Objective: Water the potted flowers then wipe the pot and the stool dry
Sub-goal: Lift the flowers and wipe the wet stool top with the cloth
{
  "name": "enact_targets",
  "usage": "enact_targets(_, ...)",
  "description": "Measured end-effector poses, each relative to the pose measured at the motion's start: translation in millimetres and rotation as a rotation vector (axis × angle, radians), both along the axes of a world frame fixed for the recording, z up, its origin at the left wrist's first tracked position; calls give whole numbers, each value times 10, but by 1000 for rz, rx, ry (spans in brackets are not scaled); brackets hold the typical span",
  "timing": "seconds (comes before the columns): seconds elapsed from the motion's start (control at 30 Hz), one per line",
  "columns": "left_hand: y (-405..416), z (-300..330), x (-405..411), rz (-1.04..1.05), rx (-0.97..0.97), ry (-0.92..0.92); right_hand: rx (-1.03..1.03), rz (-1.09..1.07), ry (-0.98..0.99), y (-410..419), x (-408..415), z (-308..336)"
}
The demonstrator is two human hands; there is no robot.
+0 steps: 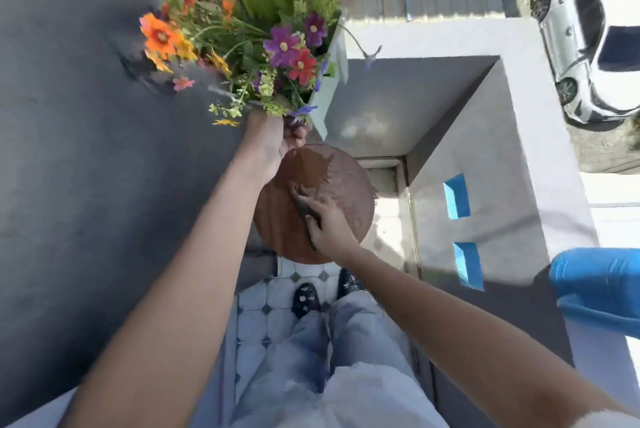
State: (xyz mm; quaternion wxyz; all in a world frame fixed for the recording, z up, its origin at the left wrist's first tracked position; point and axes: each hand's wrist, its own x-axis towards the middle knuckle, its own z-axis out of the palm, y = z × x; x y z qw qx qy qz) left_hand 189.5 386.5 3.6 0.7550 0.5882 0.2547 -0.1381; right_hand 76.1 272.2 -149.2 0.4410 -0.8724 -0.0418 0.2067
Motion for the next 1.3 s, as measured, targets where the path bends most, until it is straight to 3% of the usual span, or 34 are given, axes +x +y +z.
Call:
enact_targets(0.17, 56, -203, 78, 62, 11, -33, -176, 510, -56, 471, -151, -467)
enact_targets(0.33, 145, -340, 138, 69, 17, -15, -317, 667, -118, 555, -277, -681)
enact_targets(0.43, 158, -365, 171, 65, 11, -8, -333, 625, -212, 429, -114, -740)
enact_targets(0.63, 159, -361, 266, 81, 31, -12, -474, 282, -240, -438, 856, -728)
enact_targets(0.77, 141, -343, 324, 81, 46, -15, -485, 106, -119, -860, 1263, -749)
enact_targets(1.0, 146, -342, 333, 75, 33, -1, -434, 258, -218, -740, 885, -792)
enact_targets(1.3, 162, -361, 429, 79, 70, 2, -212, 602, -204, 559, 55, -931)
